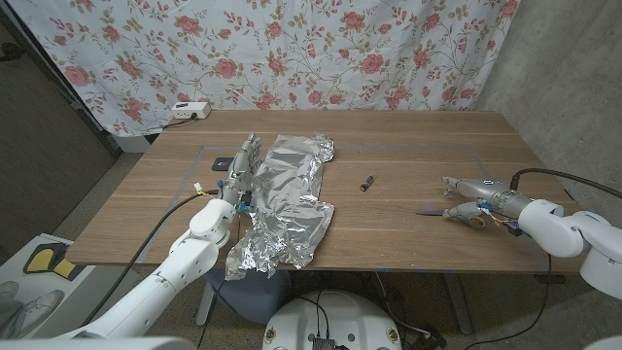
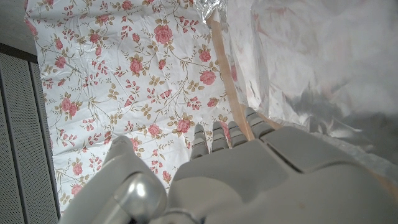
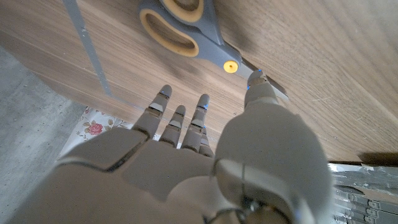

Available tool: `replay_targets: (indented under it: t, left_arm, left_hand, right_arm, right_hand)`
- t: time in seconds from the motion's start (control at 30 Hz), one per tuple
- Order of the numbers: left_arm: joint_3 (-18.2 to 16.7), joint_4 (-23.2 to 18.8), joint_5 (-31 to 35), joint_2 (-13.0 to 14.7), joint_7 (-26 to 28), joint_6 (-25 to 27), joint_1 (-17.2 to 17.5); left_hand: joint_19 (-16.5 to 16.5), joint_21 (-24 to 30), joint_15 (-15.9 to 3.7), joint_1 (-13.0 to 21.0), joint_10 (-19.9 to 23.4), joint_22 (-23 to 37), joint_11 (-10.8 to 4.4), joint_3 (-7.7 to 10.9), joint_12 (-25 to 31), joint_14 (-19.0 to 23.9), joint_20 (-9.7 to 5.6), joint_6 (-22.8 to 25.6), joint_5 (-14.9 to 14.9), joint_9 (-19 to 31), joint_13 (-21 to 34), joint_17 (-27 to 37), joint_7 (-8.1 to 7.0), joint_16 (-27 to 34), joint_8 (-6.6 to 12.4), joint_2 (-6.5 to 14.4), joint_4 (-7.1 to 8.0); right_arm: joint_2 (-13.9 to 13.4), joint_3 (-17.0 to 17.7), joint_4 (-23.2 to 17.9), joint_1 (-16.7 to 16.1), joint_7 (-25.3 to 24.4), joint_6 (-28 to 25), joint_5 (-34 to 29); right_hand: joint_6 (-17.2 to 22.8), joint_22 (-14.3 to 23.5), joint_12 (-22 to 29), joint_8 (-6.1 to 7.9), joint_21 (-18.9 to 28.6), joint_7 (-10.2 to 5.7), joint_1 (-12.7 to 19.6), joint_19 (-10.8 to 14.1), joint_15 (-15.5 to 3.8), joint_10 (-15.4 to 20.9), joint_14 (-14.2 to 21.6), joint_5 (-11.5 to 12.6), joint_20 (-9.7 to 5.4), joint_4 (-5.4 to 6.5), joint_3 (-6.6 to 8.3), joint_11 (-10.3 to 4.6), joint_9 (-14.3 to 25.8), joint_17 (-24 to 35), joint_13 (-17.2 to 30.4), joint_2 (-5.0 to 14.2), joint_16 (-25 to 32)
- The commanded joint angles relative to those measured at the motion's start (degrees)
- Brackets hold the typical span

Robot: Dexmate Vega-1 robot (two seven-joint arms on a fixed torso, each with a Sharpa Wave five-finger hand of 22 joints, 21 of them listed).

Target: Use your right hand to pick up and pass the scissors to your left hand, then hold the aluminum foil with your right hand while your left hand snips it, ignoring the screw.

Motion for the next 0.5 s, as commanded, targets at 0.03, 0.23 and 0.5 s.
replay_targets:
  t: [0.03, 0.23, 0.5]
  left_arm:
    - [0.23, 0.12, -0.02, -0.17, -0.11, 0.0, 0.02]
    - [0.31, 0.19, 0.04, -0.2, -0.15, -0.02, -0.04]
    - [0.38, 0.26, -0.01, -0.23, -0.29, -0.1, 0.09]
  left_hand:
    - [0.24, -0.2, 0.49, -0.67, 0.09, 0.21, 0.03, -0.14, -0.11, -0.01, 0.26, 0.36, 0.28, 0.09, -0.02, 0.22, 0.3, 0.05, -0.04, 0.02, 0.05]
    - [0.13, -0.31, 0.47, -0.74, 0.07, 0.21, 0.28, -0.17, -0.14, -0.01, 0.38, 0.34, 0.33, 0.08, -0.02, 0.21, 0.24, 0.05, -0.06, 0.05, 0.05]
    - [0.11, -0.38, 0.51, -0.83, 0.1, 0.21, 0.21, -0.23, -0.16, 0.02, 0.35, 0.39, 0.36, 0.08, -0.02, 0.2, 0.21, 0.06, -0.06, 0.06, 0.04]
  right_arm:
    - [-0.27, 0.04, -0.11, -0.81, 0.12, -0.83, -1.22]
    - [-0.44, 0.26, -0.39, -1.41, 0.61, -1.43, -2.02]
    - [-0.76, -0.66, -0.44, -1.25, 0.4, -2.26, -3.54]
  right_hand:
    - [0.2, 0.14, 0.85, 0.18, 0.14, -0.61, 0.84, 0.16, -7.33, 0.93, 0.5, 0.07, -0.24, 0.07, 0.43, -0.62, 0.15, 0.08, 0.44, -0.09, 0.18]
    - [0.4, 0.13, 1.58, 0.21, 0.14, -0.67, 2.07, 0.27, -7.39, 1.37, 0.7, -0.1, -0.16, -0.14, 1.1, -0.97, 0.15, 0.13, 0.86, 0.29, 0.17]
    - [0.59, 0.11, 2.9, 0.21, 0.07, -1.15, 5.29, 0.25, -7.49, 2.09, 1.07, -0.73, -0.45, -0.61, 3.05, -1.46, 0.17, 0.32, 1.63, 1.29, 0.16]
